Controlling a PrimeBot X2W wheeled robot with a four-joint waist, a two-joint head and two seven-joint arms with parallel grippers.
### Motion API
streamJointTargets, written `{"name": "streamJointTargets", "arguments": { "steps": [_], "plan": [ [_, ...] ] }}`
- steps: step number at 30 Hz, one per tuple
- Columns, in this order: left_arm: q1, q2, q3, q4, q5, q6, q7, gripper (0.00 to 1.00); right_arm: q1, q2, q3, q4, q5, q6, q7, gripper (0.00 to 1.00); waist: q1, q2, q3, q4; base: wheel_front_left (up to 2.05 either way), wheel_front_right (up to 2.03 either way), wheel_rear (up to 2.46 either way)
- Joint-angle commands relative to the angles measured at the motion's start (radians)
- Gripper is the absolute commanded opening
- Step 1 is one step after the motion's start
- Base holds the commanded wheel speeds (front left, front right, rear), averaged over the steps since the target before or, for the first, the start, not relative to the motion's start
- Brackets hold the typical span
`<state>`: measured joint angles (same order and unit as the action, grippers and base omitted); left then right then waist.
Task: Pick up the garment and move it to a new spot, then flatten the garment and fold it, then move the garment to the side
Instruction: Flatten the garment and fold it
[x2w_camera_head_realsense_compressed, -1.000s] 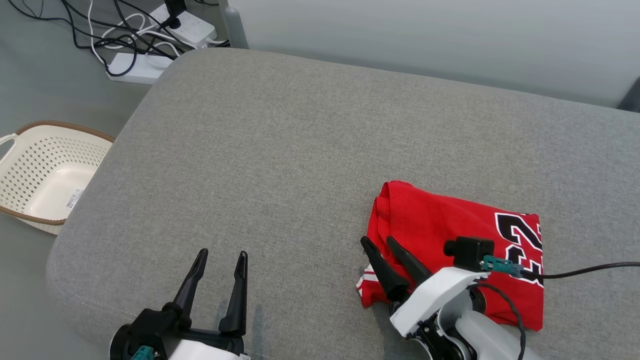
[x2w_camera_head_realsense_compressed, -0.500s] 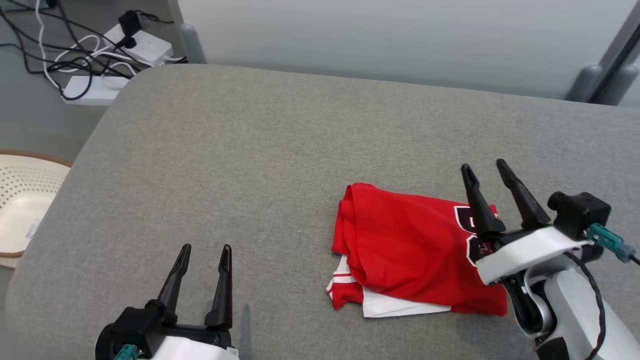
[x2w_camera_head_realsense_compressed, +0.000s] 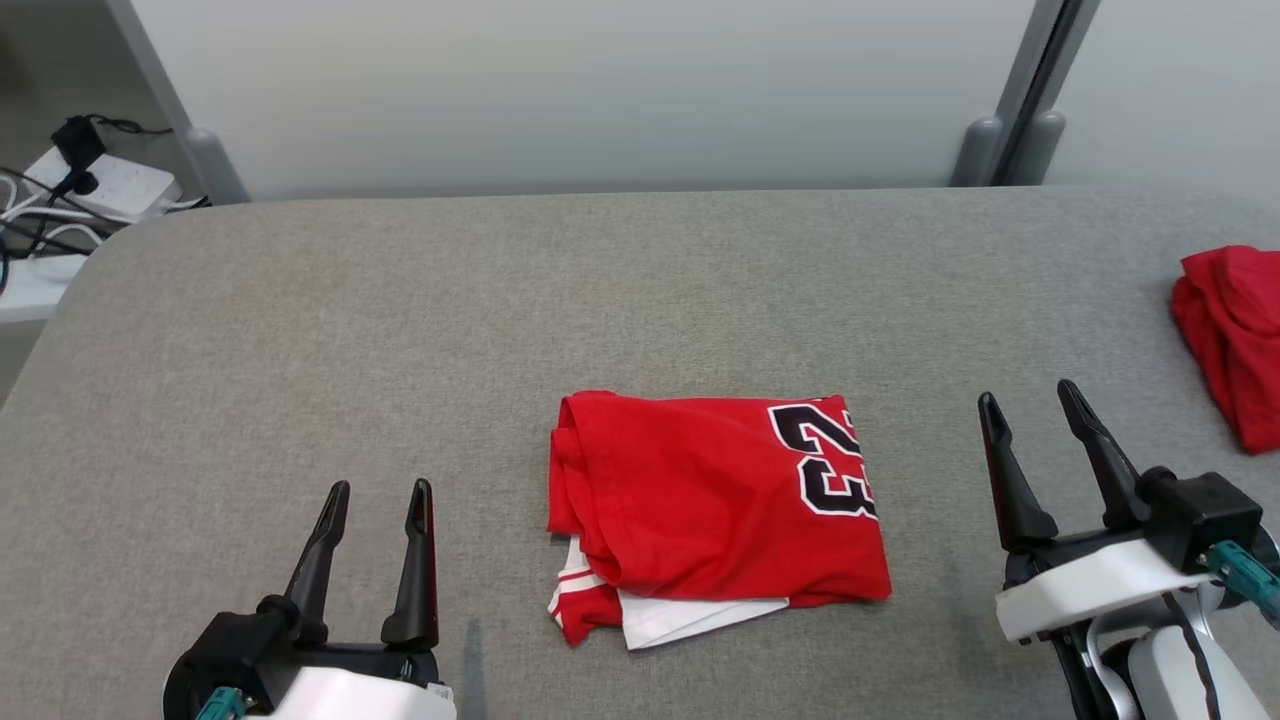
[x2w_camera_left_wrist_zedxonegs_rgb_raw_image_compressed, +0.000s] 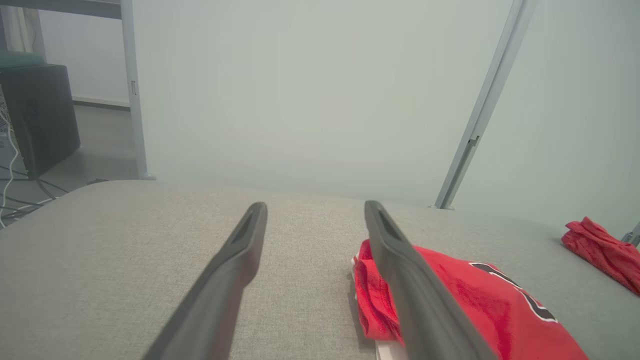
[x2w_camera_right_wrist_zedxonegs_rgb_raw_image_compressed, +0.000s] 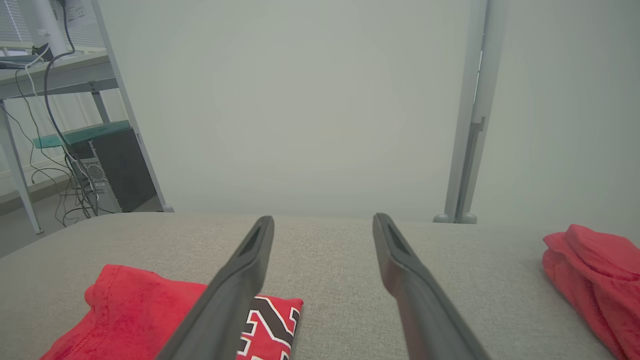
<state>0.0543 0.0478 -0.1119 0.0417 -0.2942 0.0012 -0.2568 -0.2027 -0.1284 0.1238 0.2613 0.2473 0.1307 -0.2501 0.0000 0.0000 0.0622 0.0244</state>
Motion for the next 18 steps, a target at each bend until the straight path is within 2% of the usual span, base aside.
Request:
{"name": "streamJointTargets", "arguments": {
  "steps": [1, 8, 18],
  "plan": [
    [-0.030, 0.002, 0.037, -0.031, -0.011, 0.009, -0.005, 1.00, 0.018, -0.004, 0.006, -0.046, -0.009, 0.000, -0.012, 1.00, 0.0000, 0.0000, -0.028, -0.035, 0.00, 0.00, 0.00],
    [0.003, 0.002, 0.042, -0.017, -0.016, 0.009, -0.005, 1.00, 0.134, -0.004, -0.014, -0.051, -0.015, 0.000, -0.012, 1.00, 0.0000, 0.0000, -0.065, -0.056, 0.00, 0.00, 0.00],
    [0.022, 0.002, 0.050, -0.016, 0.009, 0.009, -0.005, 1.00, 0.169, 0.013, -0.039, -0.109, -0.018, 0.000, -0.012, 1.00, 0.0000, 0.0000, -0.092, -0.054, 0.00, 0.00, 0.00]
  ]
}}
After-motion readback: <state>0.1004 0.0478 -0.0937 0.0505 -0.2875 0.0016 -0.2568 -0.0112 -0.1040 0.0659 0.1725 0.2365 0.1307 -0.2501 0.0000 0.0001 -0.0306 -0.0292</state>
